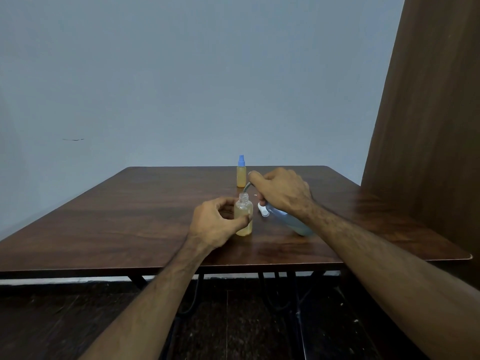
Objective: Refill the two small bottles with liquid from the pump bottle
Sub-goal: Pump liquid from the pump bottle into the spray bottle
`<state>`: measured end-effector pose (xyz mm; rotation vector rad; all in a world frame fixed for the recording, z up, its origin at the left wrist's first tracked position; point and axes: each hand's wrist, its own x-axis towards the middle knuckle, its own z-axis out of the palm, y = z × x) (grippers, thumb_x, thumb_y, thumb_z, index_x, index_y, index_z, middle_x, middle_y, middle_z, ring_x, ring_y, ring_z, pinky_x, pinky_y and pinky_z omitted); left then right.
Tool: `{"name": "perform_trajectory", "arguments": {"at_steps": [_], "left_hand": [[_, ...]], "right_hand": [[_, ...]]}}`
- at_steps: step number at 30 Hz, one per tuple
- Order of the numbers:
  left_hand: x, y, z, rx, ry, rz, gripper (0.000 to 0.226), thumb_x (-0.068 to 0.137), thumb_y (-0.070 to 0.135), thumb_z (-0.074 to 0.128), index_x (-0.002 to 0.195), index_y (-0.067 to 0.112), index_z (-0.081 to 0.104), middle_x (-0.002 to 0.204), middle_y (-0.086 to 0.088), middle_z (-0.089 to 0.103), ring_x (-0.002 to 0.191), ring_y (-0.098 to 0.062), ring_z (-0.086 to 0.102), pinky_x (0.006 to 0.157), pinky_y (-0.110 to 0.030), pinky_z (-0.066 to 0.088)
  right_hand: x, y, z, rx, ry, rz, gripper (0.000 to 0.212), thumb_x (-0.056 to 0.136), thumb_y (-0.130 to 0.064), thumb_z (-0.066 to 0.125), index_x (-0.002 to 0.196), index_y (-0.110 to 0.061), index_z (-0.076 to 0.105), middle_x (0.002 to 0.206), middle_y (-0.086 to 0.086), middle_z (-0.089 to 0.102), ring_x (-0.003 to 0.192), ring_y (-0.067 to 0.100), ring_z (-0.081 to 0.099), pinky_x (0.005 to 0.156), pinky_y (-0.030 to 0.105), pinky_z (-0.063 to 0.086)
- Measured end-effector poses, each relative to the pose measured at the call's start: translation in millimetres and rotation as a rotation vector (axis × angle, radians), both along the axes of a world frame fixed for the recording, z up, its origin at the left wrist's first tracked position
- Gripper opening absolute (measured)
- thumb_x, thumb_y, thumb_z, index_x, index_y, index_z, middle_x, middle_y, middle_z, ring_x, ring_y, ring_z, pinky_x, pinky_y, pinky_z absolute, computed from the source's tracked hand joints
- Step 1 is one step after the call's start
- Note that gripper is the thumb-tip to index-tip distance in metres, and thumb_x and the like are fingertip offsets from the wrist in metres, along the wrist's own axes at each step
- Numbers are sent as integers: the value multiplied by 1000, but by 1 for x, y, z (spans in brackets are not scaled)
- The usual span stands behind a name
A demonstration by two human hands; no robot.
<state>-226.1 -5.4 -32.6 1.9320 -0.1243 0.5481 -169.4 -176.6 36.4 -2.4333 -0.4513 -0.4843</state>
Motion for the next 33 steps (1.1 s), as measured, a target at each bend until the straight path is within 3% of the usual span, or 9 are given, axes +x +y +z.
{"name": "perform_trajectory", "arguments": {"at_steps": [7,14,19,22,26,33], "left_hand": [[1,0,0,15,4,11,31,69,32,90,95,34,74,85,12,78,78,-1,73,74,-19,59],[1,0,-1,8,12,9,34,69,35,90,99,29,77,85,13,78,78,-2,73,75,-20,60],[1,0,-1,-14,18,-3,38,61,43,87,96,31,76,85,14,78,80,-3,74,79,-27,62],[1,0,-1,-14,17,-8,39,59,47,85,94,35,75,85,15,77,80,-3,74,80,-28,62],[0,-1,0,-13,15,-12,30,64,39,88,91,37,74,85,14,78,80,-4,74,81,-30,62],[-3,-1,2,13,7,1,28,69,32,91,85,41,69,83,14,77,78,-1,72,77,-23,61]], "right_hand": [[-2,2,-1,-25,-12,13,62,77,-63,32,48,-22,68,54,-15,71,72,16,71,81,39,58],[-3,1,0,-22,16,-17,61,72,-67,33,51,-23,70,60,-10,75,78,19,72,86,40,58],[-3,2,0,-14,20,-12,62,73,-69,33,51,-25,71,54,-16,72,74,14,70,77,36,55],[-6,0,1,-2,5,3,55,70,-65,31,47,-35,70,52,-19,69,67,9,67,70,33,51],[-5,0,1,16,1,6,62,68,-65,30,48,-22,68,54,-17,71,70,14,70,72,34,54],[-5,1,0,-12,-3,-6,63,75,-67,33,50,-21,69,53,-14,71,71,14,70,72,33,52]]}}
